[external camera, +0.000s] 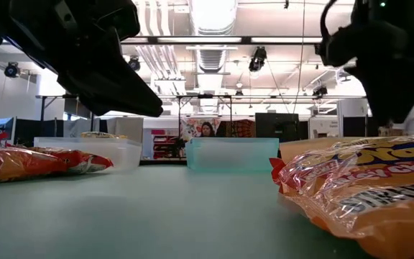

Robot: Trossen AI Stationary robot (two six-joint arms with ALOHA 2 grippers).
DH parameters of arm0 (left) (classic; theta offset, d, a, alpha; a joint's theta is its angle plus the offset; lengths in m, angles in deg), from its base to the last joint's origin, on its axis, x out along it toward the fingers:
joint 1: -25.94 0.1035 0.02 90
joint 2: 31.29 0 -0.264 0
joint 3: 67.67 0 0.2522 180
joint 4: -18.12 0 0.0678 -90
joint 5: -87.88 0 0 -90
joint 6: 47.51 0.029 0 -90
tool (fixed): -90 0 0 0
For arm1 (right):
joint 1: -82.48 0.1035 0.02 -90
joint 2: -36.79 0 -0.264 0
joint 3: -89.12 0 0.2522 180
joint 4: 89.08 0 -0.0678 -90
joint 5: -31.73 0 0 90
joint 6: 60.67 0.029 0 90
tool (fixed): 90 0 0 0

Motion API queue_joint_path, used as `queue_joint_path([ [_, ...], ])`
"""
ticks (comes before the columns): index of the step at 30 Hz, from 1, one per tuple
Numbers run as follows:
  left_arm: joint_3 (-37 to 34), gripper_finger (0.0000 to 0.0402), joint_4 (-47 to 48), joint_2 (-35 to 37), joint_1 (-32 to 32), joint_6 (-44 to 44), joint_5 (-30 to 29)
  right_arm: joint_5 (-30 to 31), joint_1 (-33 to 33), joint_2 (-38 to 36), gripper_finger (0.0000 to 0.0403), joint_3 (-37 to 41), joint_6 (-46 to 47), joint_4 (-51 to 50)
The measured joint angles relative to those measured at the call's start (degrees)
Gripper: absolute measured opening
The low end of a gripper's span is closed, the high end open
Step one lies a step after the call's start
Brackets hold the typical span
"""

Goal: Sort Maruchan noodles
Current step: Put the yellow noodle pack into the transparent bin

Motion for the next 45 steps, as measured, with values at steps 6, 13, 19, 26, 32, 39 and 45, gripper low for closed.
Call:
queue_joint_path([
  [6, 0.1, 0.0077, -1.0, 0.0, 0.0, 2.6, 0.0, -0.4, 0.0, 0.0, 0.0231, 3.3, -0.1, 0.4],
  [13, 0.1, 0.0077, -3.7, 0.0, 0.0, 6.8, 0.0, -0.3, 0.0, 0.0, 0.0231, 7.8, -3.6, 8.2],
  [19, 0.1, 0.0077, -6.6, 0.0, 0.1, 10.3, 0.0, 0.5, -0.1, 0.0, 0.0231, 11.3, -13.7, 25.6],
  [26, 0.1, 0.0077, -10.1, 0.0, 0.1, 13.6, 0.0, 8.5, -0.8, 0.0, 0.0231, 13.6, -33.0, 50.4],
  [32, 0.1, 0.0077, -10.4, 0.0, 0.1, 14.8, 0.0, 10.6, -1.2, 0.0, 0.0231, 10.9, -40.9, 55.5],
  [39, 0.1, 0.0077, -11.0, 0.0, 0.1, 14.2, 0.0, 10.7, -1.2, 0.3, 0.0231, 10.1, -36.7, 53.3],
  [45, 0.1, 0.0097, -10.8, 0.0, 0.5, 13.2, 0.0, 12.3, -1.2, 4.0, 0.0231, 11.6, -36.5, 53.1],
])
